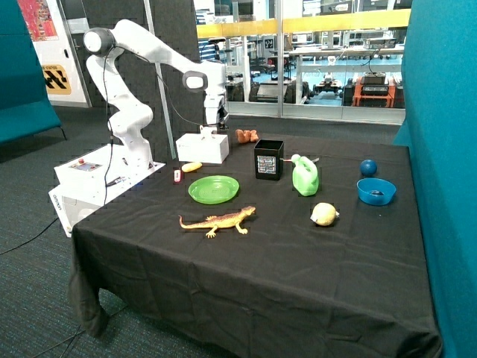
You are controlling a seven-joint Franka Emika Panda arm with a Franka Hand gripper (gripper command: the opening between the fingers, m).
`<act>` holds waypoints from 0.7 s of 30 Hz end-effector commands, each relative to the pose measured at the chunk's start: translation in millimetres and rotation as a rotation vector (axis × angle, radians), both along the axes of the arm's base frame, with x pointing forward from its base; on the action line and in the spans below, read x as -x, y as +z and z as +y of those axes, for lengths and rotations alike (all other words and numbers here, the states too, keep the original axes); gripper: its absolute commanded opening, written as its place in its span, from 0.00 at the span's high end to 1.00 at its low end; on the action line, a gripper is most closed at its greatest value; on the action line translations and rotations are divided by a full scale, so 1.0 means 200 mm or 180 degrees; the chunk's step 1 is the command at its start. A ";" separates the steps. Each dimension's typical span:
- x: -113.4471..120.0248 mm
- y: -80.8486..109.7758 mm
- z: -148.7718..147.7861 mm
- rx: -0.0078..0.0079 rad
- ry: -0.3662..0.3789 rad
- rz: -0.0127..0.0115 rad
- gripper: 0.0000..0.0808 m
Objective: Dry the plate
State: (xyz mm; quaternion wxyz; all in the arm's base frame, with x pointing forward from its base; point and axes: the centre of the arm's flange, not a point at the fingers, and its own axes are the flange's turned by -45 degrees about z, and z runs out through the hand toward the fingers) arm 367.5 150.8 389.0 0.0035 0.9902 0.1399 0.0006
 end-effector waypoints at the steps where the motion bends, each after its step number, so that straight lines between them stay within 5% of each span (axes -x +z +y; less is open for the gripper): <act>1: 0.06 -0.01 -0.04 -0.00214 0.0065 0.00070 0.42; 14: 0.09 -0.03 -0.12 -0.00214 0.0067 0.00070 0.40; 21: 0.05 -0.03 -0.14 -0.00214 0.0064 0.00070 0.23</act>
